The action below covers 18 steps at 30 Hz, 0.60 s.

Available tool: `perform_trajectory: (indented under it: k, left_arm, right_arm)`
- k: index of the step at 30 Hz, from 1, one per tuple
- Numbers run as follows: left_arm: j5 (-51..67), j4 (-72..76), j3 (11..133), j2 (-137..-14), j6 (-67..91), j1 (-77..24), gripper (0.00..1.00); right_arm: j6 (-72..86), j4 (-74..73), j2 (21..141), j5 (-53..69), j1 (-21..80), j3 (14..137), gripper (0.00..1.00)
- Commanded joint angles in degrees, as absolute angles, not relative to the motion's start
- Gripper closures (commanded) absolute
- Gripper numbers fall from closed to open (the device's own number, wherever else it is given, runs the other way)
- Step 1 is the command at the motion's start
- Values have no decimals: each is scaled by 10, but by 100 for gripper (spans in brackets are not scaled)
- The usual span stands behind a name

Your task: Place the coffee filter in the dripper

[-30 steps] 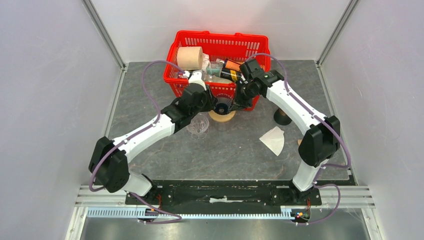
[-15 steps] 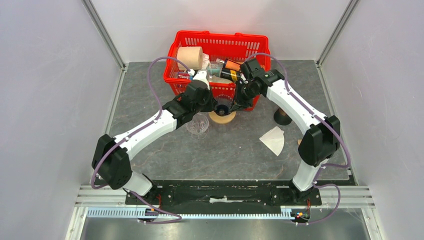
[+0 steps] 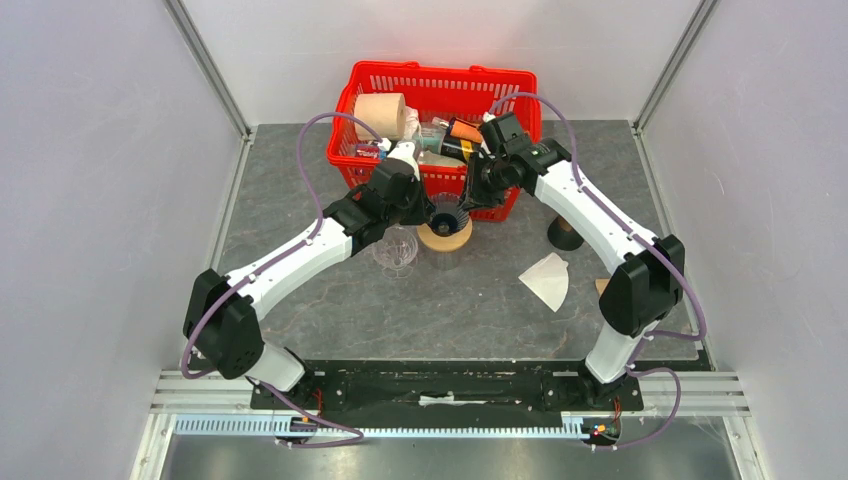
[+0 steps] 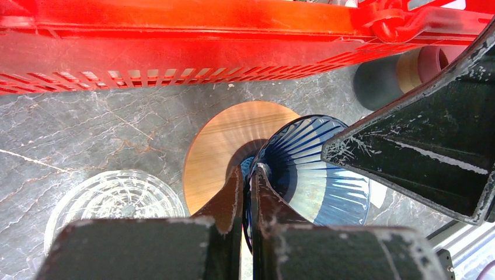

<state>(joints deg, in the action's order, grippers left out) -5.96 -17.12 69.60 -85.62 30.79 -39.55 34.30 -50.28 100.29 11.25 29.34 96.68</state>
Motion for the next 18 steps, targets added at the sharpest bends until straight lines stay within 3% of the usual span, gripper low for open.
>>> perform_trajectory:
  k: [1, 7, 13, 18]
  left_arm:
    - [-48, -215, 694, -847, 299, -395, 98]
    - [-56, -230, 699, -855, 301, -395, 98]
    - [-68, -235, 686, -860, 312, -395, 98]
    - [-72, -248, 676, -868, 314, -395, 98]
  right_arm:
    - [329, -463, 983, 76, 300, 967, 74]
    - [324, -465, 993, 70, 309, 959, 81]
    - [323, -465, 994, 48, 317, 941, 100]
    - [334, -474, 1008, 43, 317, 921, 100]
